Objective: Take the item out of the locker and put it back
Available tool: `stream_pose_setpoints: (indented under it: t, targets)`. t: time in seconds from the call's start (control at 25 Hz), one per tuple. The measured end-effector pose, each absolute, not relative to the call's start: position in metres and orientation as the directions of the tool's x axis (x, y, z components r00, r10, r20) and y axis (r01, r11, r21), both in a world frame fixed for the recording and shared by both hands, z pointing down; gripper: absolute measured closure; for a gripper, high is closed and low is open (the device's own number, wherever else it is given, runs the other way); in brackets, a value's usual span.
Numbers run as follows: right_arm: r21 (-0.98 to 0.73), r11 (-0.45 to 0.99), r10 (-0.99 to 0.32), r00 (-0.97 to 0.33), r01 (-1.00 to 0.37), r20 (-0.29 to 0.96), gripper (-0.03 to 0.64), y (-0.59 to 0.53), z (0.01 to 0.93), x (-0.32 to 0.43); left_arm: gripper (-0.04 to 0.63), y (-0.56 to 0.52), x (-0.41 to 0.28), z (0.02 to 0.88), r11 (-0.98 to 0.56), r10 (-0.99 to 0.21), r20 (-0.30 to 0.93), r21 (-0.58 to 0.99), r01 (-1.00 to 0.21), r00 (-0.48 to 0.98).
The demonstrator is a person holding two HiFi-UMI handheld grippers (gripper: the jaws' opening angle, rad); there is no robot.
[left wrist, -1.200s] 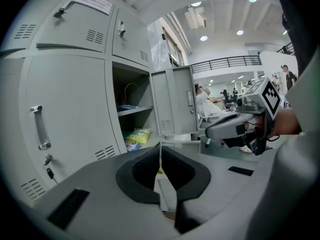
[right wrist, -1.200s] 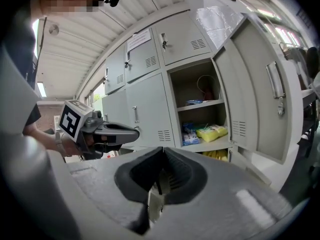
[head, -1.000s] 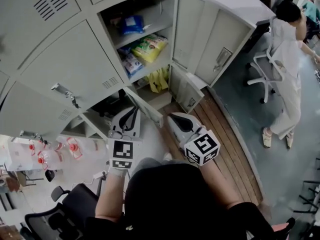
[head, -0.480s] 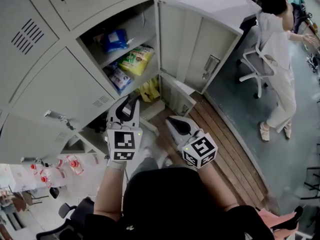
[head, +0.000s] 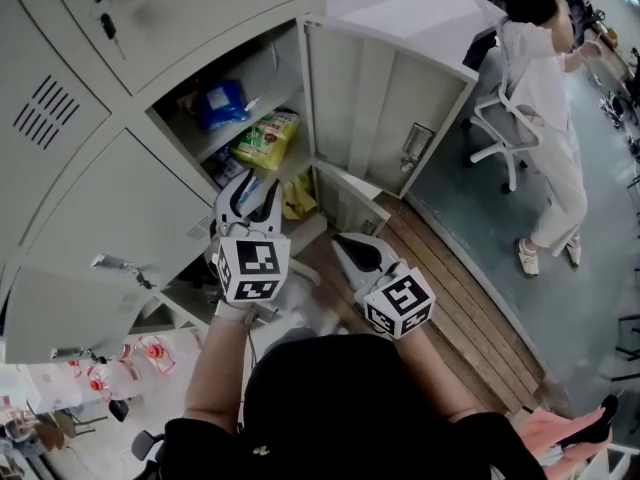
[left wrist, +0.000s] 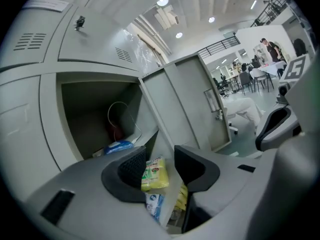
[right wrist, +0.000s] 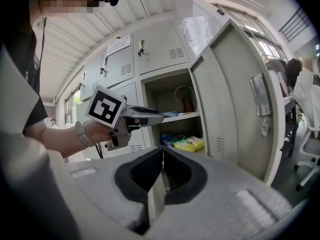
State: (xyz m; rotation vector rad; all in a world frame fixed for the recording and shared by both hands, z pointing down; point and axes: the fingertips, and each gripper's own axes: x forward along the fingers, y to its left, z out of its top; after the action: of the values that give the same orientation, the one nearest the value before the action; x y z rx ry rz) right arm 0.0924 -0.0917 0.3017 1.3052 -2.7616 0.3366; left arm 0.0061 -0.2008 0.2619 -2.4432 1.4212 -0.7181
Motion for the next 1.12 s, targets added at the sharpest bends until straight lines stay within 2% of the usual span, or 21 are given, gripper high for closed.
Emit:
stream_pose_setpoints:
  t: [0.24, 0.4, 1.12]
  targets:
    - [-0.157, 0.598, -0.770, -0.618, -0.786, 0.158, 0.617, -0.099, 0.300, 0.095, 0.396, -0.227, 0.013, 0.262, -0.502, -0.864, 0.316, -0.490, -0.713, 0.391]
    - [-0.149, 0.588, -0.779, -0.606, -0.795, 0.159, 0.617, -0.104, 0.298, 0.095, 0.351, -0.244, 0.016, 0.265, -0.499, -0.866, 0.331, -0.524, -0.690, 0.374]
    - [-0.133, 0.548, -0.806, -0.564, -0.826, 0.181, 0.617, -0.115, 0.300, 0.097, 0.244, -0.319, 0.006, 0.278, -0.376, -0.926, 0.329, -0.744, -0.553, 0.187]
